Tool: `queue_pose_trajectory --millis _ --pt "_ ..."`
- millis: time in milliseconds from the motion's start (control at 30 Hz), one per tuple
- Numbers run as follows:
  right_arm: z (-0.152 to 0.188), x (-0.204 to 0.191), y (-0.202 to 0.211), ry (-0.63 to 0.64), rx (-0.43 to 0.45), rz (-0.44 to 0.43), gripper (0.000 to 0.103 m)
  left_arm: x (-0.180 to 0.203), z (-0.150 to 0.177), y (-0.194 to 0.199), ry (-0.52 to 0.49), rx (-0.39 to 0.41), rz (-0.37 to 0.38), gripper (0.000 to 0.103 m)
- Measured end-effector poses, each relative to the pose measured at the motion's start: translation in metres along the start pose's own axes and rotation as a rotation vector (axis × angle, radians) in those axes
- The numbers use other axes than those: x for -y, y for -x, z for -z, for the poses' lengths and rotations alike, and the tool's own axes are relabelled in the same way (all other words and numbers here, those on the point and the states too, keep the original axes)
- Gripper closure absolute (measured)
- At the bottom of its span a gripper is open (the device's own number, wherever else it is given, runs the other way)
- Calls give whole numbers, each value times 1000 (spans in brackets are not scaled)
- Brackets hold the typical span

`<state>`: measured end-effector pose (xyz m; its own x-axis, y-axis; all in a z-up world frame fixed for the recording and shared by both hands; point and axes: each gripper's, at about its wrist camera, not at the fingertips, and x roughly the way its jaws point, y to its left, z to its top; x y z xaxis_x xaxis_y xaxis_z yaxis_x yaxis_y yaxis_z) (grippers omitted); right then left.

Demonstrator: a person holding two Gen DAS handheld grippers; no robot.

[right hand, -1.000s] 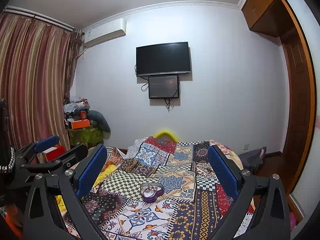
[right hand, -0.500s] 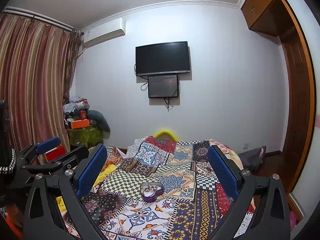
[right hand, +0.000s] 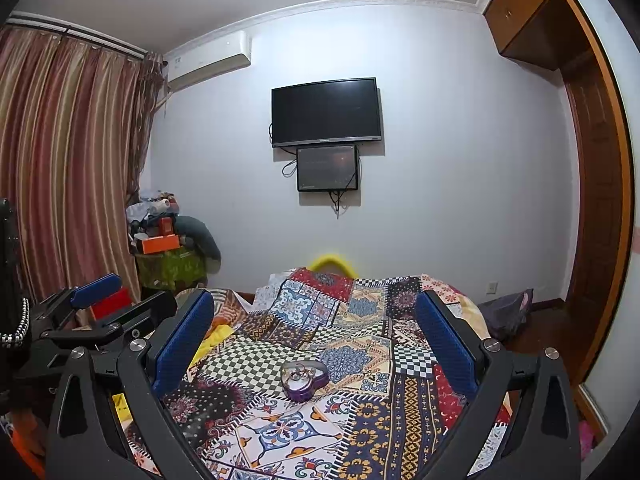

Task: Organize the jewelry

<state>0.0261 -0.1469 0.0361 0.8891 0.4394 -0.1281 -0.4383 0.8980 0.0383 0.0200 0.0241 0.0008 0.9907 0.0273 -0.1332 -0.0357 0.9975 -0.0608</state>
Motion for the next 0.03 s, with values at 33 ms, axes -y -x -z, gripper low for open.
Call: queue_pose_trajectory --millis 33 --pt "1 0 -1 0 -2 -1 3 0 0 -1 0 -1 0 1"
